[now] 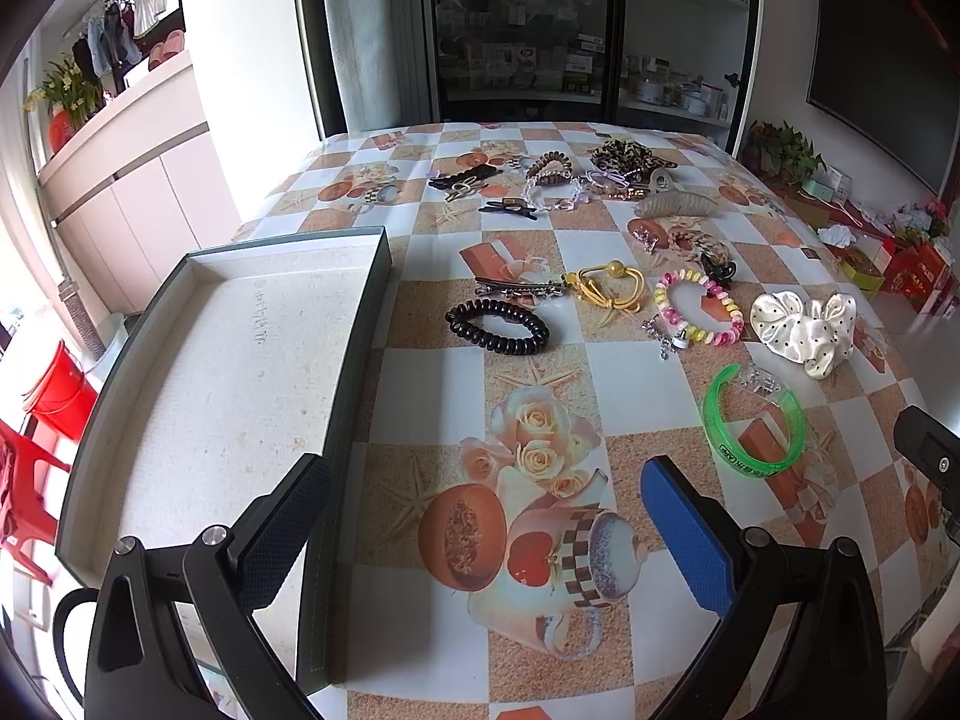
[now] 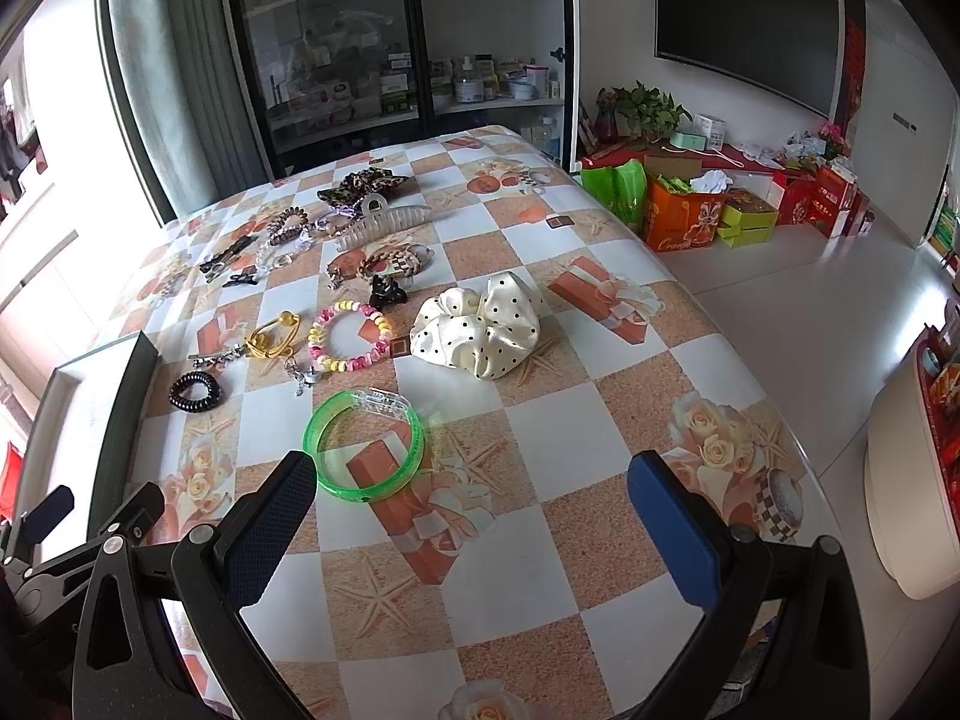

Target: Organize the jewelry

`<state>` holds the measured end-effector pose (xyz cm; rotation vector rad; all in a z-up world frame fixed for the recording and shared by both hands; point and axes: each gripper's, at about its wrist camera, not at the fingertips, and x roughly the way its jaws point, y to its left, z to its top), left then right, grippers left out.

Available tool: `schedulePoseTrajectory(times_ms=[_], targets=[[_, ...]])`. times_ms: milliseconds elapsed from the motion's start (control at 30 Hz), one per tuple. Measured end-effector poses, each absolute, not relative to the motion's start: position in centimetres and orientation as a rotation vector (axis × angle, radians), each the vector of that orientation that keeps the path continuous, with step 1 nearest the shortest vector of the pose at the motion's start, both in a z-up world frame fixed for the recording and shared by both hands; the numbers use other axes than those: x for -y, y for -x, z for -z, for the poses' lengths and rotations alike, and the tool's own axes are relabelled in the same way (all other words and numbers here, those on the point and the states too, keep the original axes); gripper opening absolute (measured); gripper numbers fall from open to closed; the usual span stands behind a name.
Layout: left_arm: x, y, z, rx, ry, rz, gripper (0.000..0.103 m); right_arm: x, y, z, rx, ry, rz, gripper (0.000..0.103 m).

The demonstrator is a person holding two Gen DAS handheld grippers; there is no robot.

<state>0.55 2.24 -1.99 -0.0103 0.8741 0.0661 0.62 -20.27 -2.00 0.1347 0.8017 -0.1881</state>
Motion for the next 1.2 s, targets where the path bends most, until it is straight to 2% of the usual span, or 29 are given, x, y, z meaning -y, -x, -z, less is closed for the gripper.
schedulePoseTrajectory(times_ms=[1200], targets=[[-2.48,-0.5,2.04,-0.873,0.013,-0.067,0.103,20.39,-0.65,1.92,-0.801,-0.133,0.188,0.103]])
